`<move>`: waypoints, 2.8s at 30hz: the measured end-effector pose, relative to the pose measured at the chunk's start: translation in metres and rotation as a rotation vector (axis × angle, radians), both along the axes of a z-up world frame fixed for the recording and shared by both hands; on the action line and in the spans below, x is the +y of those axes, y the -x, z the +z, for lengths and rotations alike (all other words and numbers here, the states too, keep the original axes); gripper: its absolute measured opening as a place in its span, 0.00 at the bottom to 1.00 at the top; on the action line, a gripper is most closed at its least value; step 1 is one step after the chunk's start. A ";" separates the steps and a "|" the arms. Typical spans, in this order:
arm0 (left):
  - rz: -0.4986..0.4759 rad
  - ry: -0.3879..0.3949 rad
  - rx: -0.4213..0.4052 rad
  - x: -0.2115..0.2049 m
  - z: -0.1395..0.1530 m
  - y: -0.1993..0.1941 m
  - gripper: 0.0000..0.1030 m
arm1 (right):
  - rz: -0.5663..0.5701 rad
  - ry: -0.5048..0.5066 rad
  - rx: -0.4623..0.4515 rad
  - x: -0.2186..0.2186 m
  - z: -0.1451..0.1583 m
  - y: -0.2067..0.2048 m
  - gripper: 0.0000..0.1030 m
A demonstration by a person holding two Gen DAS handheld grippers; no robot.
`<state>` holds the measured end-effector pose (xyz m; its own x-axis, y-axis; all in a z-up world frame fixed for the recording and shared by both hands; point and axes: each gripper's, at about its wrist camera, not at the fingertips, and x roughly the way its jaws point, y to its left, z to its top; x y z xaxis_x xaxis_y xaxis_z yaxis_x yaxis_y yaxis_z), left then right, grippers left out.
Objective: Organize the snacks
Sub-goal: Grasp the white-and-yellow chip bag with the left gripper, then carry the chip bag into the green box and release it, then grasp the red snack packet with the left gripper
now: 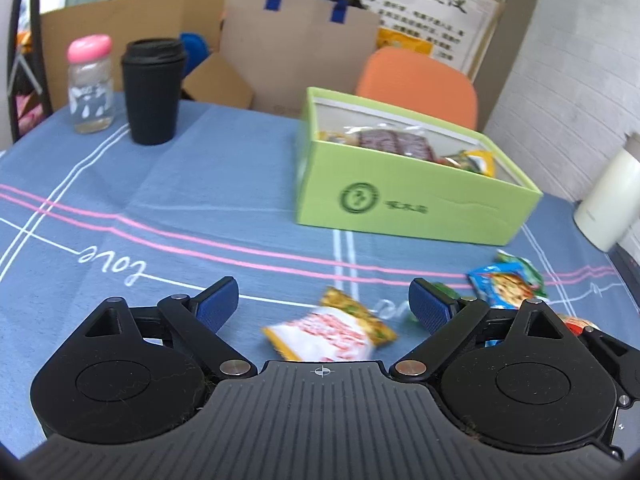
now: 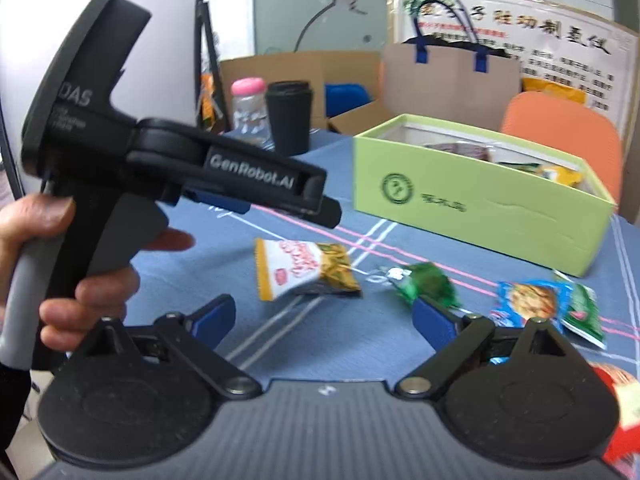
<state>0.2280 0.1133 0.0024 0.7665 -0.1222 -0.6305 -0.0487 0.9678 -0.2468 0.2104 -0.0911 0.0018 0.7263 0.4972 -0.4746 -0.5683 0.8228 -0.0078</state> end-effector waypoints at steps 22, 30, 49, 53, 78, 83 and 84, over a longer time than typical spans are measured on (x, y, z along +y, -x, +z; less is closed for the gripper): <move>-0.381 0.249 0.183 0.024 -0.022 -0.049 0.73 | 0.101 -0.027 0.201 0.049 -0.023 -0.046 0.91; -0.426 0.151 0.127 0.002 -0.002 -0.021 0.75 | 0.050 -0.055 0.189 0.021 -0.024 -0.034 0.91; -0.377 0.136 0.052 -0.023 0.042 -0.039 0.09 | -0.053 -0.028 -0.087 -0.002 0.021 -0.033 0.47; -0.400 0.124 0.000 -0.056 0.071 -0.093 0.13 | -0.105 -0.002 -0.143 -0.023 0.052 -0.079 0.47; -0.309 0.096 -0.115 -0.099 0.076 -0.181 0.76 | -0.183 0.011 -0.172 -0.097 0.078 -0.168 0.91; -0.329 0.153 -0.145 -0.100 0.074 -0.108 0.83 | -0.240 -0.057 -0.201 -0.123 0.078 -0.084 0.90; -0.342 0.161 -0.138 -0.104 0.068 -0.094 0.83 | -0.257 -0.065 -0.199 -0.127 0.072 -0.067 0.90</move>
<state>0.3216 0.0095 0.0709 0.7406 -0.4735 -0.4768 0.3132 0.8710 -0.3785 0.2775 -0.2177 0.0742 0.9071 0.3105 -0.2841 -0.3349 0.9414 -0.0406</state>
